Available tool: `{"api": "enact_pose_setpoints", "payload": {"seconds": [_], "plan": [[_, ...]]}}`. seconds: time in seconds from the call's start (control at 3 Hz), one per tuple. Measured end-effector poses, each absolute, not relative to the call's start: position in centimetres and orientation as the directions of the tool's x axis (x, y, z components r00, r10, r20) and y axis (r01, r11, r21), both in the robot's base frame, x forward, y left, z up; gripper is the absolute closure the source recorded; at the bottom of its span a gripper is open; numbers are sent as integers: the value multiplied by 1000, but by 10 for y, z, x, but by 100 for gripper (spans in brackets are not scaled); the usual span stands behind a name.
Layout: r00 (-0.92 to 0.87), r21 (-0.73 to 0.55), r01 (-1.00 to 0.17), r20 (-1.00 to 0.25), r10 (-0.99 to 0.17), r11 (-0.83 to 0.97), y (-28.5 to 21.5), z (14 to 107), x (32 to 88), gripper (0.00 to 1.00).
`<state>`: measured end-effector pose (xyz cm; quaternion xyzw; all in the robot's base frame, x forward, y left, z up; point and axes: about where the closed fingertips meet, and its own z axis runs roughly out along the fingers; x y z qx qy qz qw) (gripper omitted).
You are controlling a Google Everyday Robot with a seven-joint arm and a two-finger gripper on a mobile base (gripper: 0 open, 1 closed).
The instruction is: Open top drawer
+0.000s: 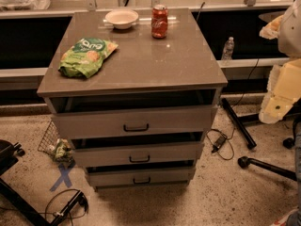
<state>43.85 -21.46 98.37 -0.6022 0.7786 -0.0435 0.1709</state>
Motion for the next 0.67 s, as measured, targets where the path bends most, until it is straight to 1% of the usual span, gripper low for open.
{"api": "enact_pose_setpoints", "payload": {"seconds": [0.33,0.67], "plan": [[-216,-274,-923,-214,-953,271,-215,984,438,0],[-221,-292,-911,-253,-942,293,-213,976,436,0]]}}
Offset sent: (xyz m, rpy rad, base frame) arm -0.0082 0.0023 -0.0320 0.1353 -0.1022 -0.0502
